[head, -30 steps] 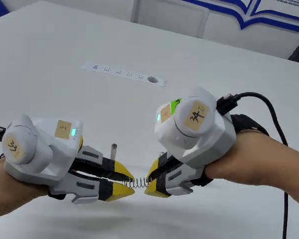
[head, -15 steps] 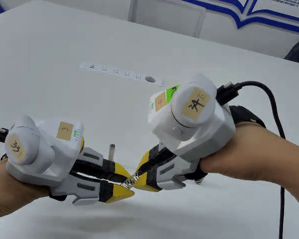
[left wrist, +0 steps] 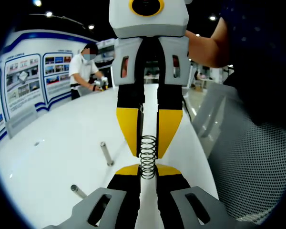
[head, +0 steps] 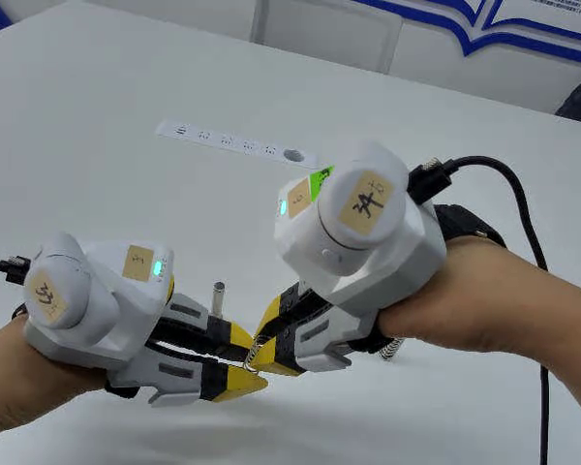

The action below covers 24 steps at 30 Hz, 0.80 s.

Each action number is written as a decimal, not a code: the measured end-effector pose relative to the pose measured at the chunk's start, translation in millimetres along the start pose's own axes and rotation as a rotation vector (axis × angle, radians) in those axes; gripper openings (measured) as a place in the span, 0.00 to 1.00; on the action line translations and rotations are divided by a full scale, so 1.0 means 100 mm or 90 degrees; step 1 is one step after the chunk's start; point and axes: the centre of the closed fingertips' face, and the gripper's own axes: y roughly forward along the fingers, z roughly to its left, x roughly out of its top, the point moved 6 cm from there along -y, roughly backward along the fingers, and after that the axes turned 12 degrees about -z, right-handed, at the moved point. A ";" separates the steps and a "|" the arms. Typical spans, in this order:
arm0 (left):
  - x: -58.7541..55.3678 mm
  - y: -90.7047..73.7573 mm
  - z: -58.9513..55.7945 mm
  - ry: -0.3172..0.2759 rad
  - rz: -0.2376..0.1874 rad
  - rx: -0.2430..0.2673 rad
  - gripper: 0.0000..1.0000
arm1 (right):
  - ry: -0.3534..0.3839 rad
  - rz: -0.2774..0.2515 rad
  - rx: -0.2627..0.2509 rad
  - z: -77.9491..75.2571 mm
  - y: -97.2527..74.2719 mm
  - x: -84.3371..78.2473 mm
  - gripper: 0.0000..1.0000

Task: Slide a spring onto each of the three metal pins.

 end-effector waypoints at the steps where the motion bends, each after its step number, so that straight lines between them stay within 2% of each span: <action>1: 0.00 0.00 0.00 -0.002 -0.002 0.001 0.12 | 0.001 -0.001 -0.001 -0.01 0.00 0.00 0.12; 10: 0.02 -0.12 0.02 -0.018 -0.008 0.026 0.20 | 0.007 0.004 -0.014 -0.08 -0.08 -0.06 0.12; 24: -0.04 -0.46 0.04 -0.054 -0.022 0.104 0.26 | 0.029 0.020 -0.058 -0.30 -0.32 -0.22 0.12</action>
